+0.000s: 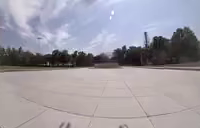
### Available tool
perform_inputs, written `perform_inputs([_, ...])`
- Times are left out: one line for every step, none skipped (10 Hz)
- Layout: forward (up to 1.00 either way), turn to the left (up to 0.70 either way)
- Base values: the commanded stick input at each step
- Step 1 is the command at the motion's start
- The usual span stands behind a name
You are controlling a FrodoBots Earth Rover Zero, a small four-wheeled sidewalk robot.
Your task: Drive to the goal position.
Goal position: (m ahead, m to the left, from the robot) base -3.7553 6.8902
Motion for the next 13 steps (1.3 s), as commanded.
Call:
perform_inputs([0.7,0.0])
perform_inputs([0.7,0.0])
perform_inputs([0.7,0.0])
perform_inputs([0.7,0.0])
perform_inputs([0.7,0.0])
perform_inputs([0.7,0.0])
perform_inputs([0.7,0.0])
perform_inputs([0.7,0.35])
perform_inputs([0.7,0.35])
perform_inputs([0.7,0.35])
perform_inputs([0.7,0.35])
perform_inputs([0.7,0.35])
perform_inputs([0.7,0.35])
